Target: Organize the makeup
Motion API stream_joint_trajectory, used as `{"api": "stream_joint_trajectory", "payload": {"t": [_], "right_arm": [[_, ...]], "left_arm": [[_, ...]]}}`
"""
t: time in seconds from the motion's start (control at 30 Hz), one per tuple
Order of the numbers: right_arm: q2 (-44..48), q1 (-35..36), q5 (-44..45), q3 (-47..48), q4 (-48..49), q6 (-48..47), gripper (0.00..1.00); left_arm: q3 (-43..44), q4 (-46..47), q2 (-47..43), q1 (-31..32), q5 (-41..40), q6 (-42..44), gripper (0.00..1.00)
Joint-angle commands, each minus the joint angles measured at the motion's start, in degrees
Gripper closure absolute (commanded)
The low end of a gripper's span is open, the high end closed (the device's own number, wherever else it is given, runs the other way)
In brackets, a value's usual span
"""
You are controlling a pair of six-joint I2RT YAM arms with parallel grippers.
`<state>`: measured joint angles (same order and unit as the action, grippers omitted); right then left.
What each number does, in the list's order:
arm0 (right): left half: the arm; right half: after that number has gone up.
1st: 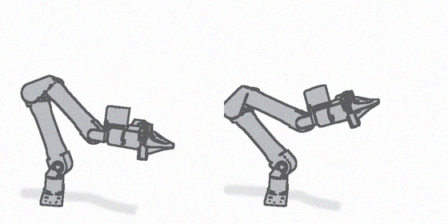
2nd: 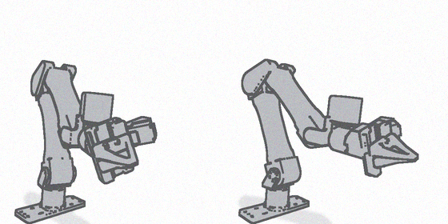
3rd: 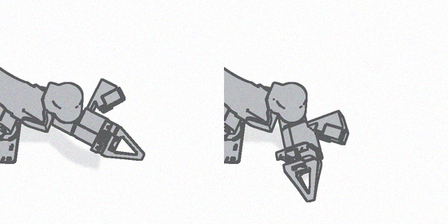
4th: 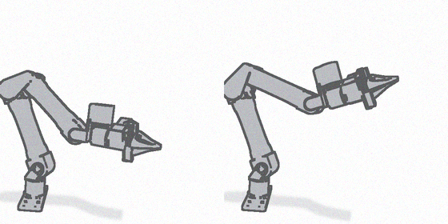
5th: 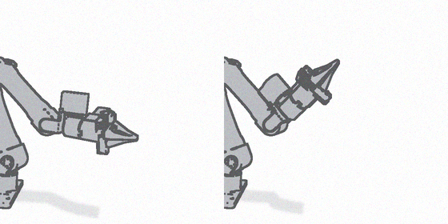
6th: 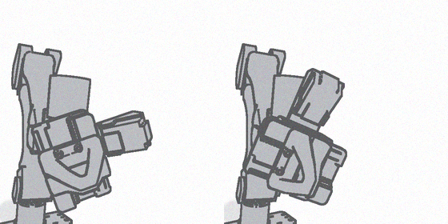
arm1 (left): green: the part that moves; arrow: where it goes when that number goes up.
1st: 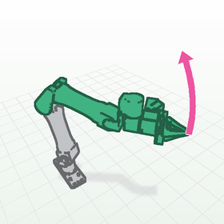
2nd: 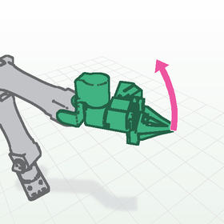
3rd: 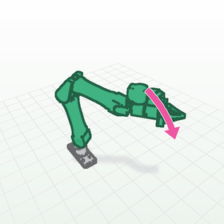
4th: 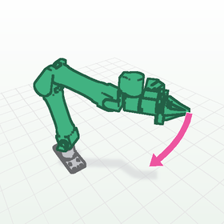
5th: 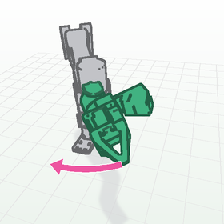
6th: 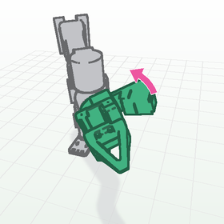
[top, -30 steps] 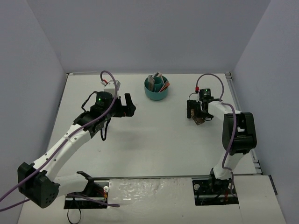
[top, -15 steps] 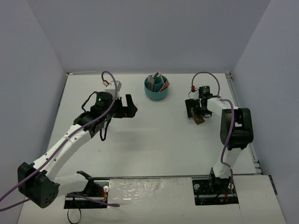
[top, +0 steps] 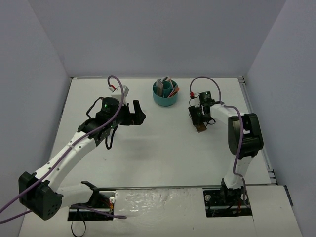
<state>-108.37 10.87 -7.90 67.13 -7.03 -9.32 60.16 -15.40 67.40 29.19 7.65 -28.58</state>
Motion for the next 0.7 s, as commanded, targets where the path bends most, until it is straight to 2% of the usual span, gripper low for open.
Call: {"api": "stream_joint_trajectory", "payload": {"t": [0.0,0.37,0.47,0.53,0.67], "right_arm": [[2.6,4.8,-1.4,-2.4,-0.7,-0.9,0.88],[24.4,16.5,-14.7,-12.8,17.9,-0.8,0.96],[29.7,18.6,-18.1,-17.2,24.2,0.4,0.95],[32.3,18.8,-23.6,-18.8,28.3,1.6,0.94],[34.5,18.7,-32.1,-18.4,30.4,2.3,0.92]], "left_arm": [[1.2,0.7,-0.9,0.2,-0.5,-0.7,0.04],[6.5,-4.8,-0.4,-0.9,1.2,-2.1,0.04],[6.3,-2.0,-0.8,-1.1,5.8,0.4,0.05],[5.0,1.8,-1.5,-1.3,10.3,3.5,0.04],[1.8,10.9,-3.8,-1.7,17.7,8.4,0.05]]}}
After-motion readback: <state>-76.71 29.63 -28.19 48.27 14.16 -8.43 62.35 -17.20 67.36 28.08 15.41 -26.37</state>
